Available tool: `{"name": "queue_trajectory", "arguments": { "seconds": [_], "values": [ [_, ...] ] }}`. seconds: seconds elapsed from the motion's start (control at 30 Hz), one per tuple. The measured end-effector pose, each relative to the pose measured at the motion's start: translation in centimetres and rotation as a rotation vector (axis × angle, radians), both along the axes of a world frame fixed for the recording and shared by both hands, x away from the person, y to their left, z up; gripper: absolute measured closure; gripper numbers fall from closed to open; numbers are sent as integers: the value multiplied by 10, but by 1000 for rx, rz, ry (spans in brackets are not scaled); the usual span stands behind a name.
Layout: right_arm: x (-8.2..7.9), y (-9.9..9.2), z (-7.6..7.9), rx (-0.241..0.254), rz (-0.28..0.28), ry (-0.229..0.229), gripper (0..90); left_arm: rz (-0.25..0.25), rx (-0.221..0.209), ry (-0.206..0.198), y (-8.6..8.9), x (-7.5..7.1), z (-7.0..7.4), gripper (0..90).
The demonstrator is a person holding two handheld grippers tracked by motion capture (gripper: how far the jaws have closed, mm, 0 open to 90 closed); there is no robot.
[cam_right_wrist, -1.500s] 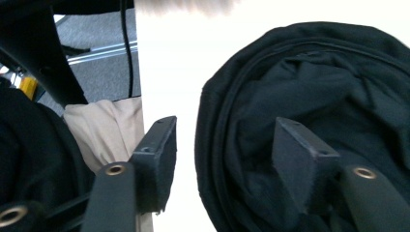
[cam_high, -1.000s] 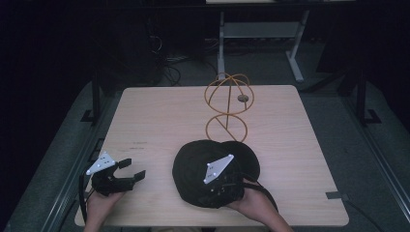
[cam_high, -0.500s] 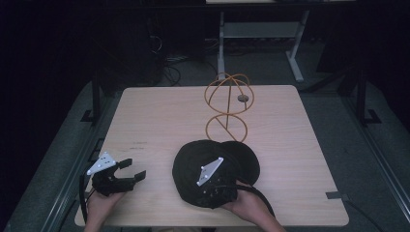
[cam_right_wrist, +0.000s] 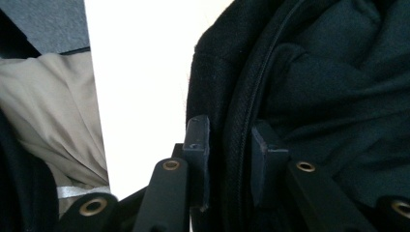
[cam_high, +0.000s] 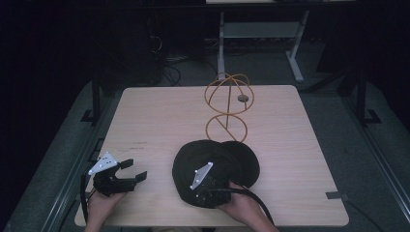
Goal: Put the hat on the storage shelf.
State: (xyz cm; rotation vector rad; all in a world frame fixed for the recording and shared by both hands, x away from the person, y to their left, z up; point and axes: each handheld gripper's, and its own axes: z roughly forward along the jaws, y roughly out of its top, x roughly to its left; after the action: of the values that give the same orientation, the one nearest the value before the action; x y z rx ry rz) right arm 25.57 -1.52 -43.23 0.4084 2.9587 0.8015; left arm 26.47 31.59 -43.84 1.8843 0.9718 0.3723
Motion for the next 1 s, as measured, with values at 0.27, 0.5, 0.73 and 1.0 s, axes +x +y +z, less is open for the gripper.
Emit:
{"name": "queue_trajectory", "arguments": {
  "seconds": [0.27,0.5,0.73,1.0],
  "values": [
    [-1,1,5,-9,13,-5,780,-8,-2,3,-1,0,0,192],
    [-1,-9,26,79,27,-15,780,-24,-12,7,-5,2,0,192],
    [1,-24,62,186,27,-19,778,-53,-58,-2,-8,1,3,192],
    [7,-36,89,274,42,7,772,-129,-127,-53,-22,-4,13,192]
  ]
}}
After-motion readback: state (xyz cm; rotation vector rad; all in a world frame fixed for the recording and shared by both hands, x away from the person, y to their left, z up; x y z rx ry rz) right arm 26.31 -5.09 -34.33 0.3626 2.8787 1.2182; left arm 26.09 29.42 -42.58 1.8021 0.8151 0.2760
